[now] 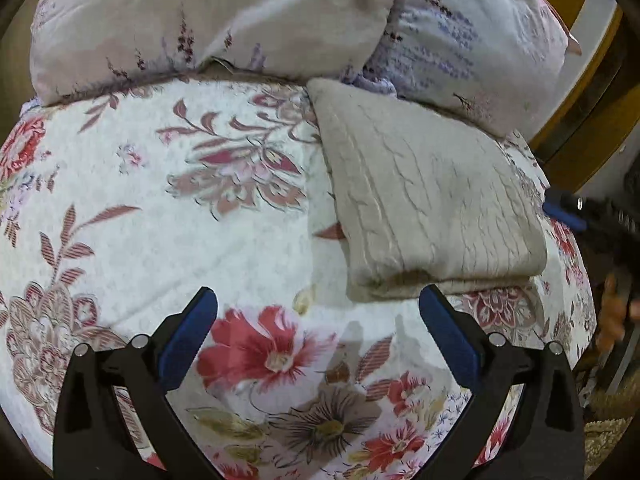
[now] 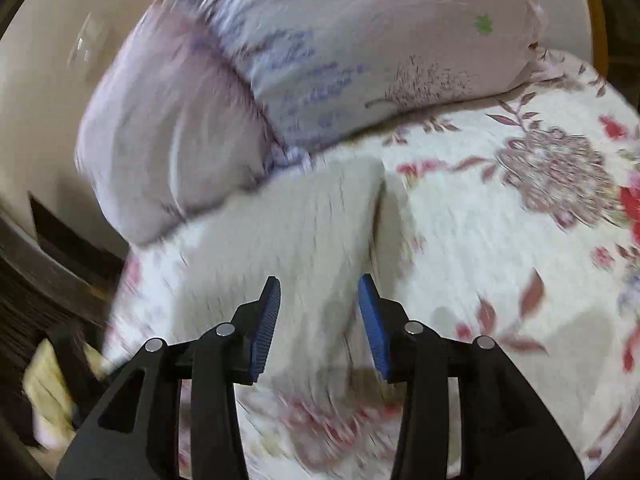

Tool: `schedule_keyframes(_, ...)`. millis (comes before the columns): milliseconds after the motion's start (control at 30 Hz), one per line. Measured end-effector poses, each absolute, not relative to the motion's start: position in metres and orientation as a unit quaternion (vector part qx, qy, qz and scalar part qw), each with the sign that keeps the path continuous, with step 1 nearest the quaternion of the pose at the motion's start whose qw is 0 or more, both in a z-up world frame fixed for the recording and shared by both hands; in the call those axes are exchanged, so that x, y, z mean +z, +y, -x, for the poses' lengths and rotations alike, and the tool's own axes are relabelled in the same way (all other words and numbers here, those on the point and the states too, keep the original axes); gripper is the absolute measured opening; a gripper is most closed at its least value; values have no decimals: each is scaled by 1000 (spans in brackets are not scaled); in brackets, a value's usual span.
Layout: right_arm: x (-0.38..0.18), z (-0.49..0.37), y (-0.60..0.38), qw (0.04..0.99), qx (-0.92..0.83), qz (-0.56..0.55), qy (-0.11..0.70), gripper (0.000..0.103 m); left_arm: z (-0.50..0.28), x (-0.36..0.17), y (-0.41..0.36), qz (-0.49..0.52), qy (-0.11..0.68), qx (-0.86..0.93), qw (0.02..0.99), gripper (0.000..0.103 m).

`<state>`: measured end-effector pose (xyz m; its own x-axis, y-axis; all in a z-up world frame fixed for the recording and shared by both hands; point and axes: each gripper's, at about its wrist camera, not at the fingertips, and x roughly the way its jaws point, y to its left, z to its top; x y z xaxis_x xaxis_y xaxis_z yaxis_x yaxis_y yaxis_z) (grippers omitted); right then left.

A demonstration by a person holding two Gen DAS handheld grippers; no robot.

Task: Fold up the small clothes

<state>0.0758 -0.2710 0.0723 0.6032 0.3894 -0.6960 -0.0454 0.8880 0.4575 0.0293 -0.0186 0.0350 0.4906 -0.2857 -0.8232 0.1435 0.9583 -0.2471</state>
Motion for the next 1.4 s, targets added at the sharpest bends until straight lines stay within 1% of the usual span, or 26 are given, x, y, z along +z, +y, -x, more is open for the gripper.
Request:
schedule_keyframes(67, 72, -62, -254, 883, 144, -183, 407, 43, -28, 32, -25, 63, 497, -132, 856, 101)
schedule_keyframes(167, 68, -35, -229, 894, 150, -98, 411, 43, -25, 23, -38, 42, 511, -131, 849, 101)
schedule_keyframes(233, 58, -18, -229, 895, 120, -74, 422, 43, -23, 17, -44, 39, 521, -128, 843, 101)
schedule_keyframes(300, 43, -13, -233, 887, 85, -70, 448, 52, -20, 13, -49, 33, 525, -121, 842, 101)
schedule_keyframes(400, 23, -19, -235, 872, 62, -77, 480, 57, -17, 10, -56, 11, 522, -107, 846, 101)
schedule_keyframes(433, 19, -22, -233, 870, 57, -73, 484, 65, -16, 9, -58, 6, 521, -102, 848, 101)
schedule_keyframes(467, 17, -23, -231, 870, 55, -69, 486, 70, -16, 8, -59, 1, 521, -95, 848, 101)
schedule_keyframes(500, 14, -25, -227, 868, 54, -65, 489, 72, -15, 7, -61, -5, 521, -89, 849, 101)
schedule_keyframes(567, 12, -24, -219, 872, 47, -47, 485, 80, -14, 5, -67, -25, 527, -77, 846, 101)
schedule_keyframes(633, 10, -20, -211, 873, 38, -24, 486, 83, -14, 3, -74, -51, 530, -68, 844, 101)
schedule_keyframes(700, 8, -15, -203, 873, 28, 0, 487, 85, -16, 4, -71, -40, 535, -67, 841, 101)
schedule_keyframes(767, 7, -13, -204, 874, 20, -3, 486, 90, -16, 3, -71, -45, 539, -67, 839, 101)
schedule_keyframes(1067, 5, -13, -208, 872, 2, -9, 490, 99, -14, 3, -72, -45, 539, -68, 838, 101)
schedule_keyframes(1233, 5, -14, -209, 871, -2, -11, 491, 102, -13, 4, -72, -45, 539, -68, 839, 101)
schedule_keyframes(1400, 4, -15, -211, 872, -1, -12, 490, 102, -16, 3, -71, -45, 538, -68, 839, 101)
